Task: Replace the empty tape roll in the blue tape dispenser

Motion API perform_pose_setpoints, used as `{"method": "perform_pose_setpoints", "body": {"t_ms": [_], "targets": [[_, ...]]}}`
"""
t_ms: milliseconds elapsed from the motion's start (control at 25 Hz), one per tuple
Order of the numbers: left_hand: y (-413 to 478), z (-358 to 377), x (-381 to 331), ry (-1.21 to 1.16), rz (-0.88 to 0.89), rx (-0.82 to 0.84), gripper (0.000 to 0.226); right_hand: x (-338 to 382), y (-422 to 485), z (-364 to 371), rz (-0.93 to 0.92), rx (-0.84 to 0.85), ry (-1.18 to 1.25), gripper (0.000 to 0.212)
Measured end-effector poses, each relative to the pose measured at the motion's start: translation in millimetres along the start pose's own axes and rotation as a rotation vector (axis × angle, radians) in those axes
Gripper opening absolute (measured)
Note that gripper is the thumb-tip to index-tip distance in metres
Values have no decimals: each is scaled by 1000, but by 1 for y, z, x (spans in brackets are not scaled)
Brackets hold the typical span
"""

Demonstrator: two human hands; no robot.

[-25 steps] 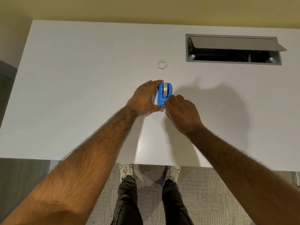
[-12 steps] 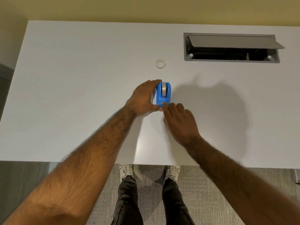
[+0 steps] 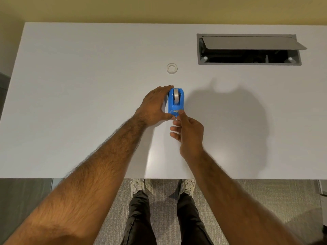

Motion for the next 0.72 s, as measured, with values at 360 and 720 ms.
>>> {"method": "perform_pose_setpoints", "body": {"t_ms": [360, 720], "targets": [[-1, -4, -3, -9, 35, -23, 96, 6, 7, 7, -44, 32, 25, 29], [-1, -2, 0, 9, -3, 28, 112, 15, 10, -8, -134, 80, -258, 25]]}}
Point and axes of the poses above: each hand's wrist, its own y-axis towards the middle knuckle, its own z-axis out of the palm, x = y × z, the point moved 7 cm from there along y, towards the middle knuckle
